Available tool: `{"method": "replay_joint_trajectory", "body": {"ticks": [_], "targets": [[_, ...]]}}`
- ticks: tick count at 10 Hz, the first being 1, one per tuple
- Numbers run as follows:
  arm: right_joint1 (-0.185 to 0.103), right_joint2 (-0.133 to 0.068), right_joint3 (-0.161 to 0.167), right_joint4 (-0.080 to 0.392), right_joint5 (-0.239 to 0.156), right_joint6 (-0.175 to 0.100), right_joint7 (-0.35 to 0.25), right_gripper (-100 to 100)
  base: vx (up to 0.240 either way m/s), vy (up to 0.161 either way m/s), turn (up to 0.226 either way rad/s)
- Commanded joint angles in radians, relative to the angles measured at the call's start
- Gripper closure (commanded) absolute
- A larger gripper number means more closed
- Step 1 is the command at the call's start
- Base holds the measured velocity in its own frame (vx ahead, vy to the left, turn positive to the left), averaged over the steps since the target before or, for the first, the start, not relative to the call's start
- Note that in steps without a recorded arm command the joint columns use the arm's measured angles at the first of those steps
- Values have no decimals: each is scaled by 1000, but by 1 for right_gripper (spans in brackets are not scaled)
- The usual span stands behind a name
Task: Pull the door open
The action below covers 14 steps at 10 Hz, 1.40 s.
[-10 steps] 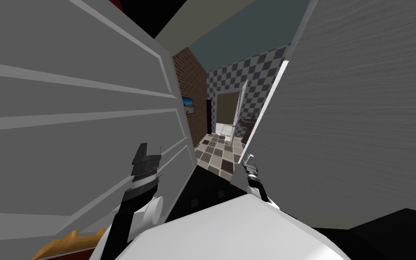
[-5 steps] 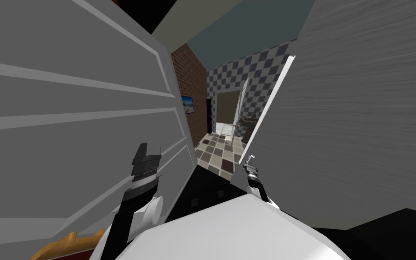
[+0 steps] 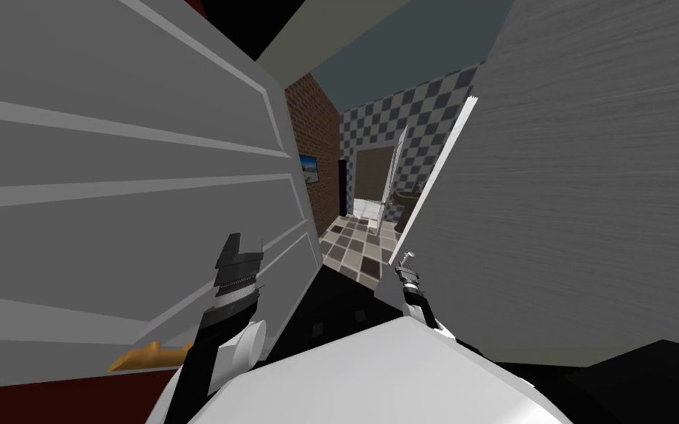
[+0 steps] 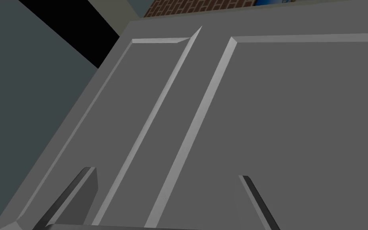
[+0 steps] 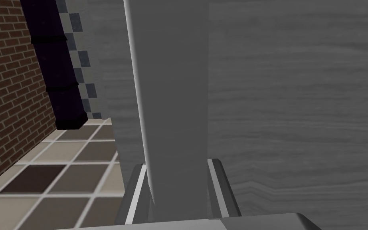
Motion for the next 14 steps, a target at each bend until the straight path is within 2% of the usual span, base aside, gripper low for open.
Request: {"method": "replay_joint_trajectory", "body": {"ticks": [1,6,7,8,14], "targets": [[14,-4,20,-10,10,1,-12,100,-204,18,61],[34,-26,88,-44,47,-1,-55,100,-230,19,64],[28,-23,82,-33,43,-1,-51,100,-98,17,13],[39,-31,108,-42,58,-6,-67,100,-193,-12,80],[73,-70,191,-83,105,-30,-119,100,-248,-7,64]]}}
